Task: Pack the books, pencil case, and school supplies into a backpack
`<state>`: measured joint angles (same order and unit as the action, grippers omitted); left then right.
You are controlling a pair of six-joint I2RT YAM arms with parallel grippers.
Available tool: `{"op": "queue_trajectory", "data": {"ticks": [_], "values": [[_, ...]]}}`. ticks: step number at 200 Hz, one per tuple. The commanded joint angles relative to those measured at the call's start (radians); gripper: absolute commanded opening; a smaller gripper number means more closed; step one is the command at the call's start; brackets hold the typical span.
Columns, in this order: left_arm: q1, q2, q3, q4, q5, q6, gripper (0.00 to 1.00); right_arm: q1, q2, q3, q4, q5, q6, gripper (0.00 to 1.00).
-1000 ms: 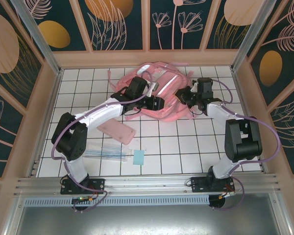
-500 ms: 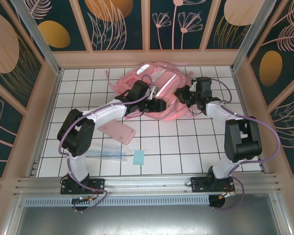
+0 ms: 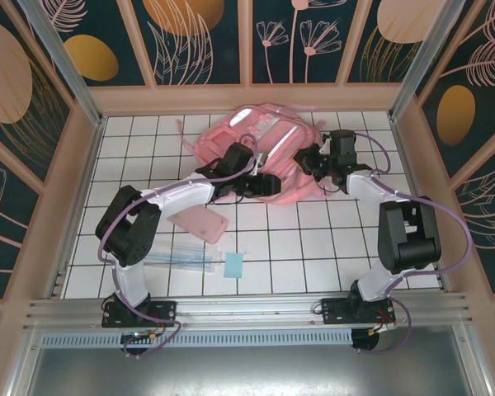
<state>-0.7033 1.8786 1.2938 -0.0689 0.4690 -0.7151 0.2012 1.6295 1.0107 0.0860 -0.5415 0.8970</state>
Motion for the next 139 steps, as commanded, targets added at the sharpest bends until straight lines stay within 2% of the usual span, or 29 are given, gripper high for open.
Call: {"op": "queue_trajectory", "data": {"ticks": [1, 34, 50, 104, 139], "values": [[-0.012, 0.013, -0.013, 0.06, -0.017, -0.04, 0.59, 0.015, -0.05, 0.022, 0.125, -0.014, 0.02, 0.0], [-0.013, 0.039, 0.003, 0.208, -0.086, -0.074, 0.56, 0.018, -0.075, -0.021, 0.154, -0.024, 0.045, 0.0], [-0.013, 0.059, 0.022, 0.273, -0.055, -0.109, 0.52, 0.02, -0.083, -0.049, 0.178, -0.034, 0.066, 0.0], [-0.021, 0.043, 0.001, 0.439, -0.005, -0.203, 0.47, 0.023, -0.088, -0.101, 0.221, -0.045, 0.101, 0.0], [-0.022, 0.012, 0.001, 0.463, 0.003, -0.231, 0.47, 0.026, -0.115, -0.118, 0.216, -0.014, 0.101, 0.0]]}}
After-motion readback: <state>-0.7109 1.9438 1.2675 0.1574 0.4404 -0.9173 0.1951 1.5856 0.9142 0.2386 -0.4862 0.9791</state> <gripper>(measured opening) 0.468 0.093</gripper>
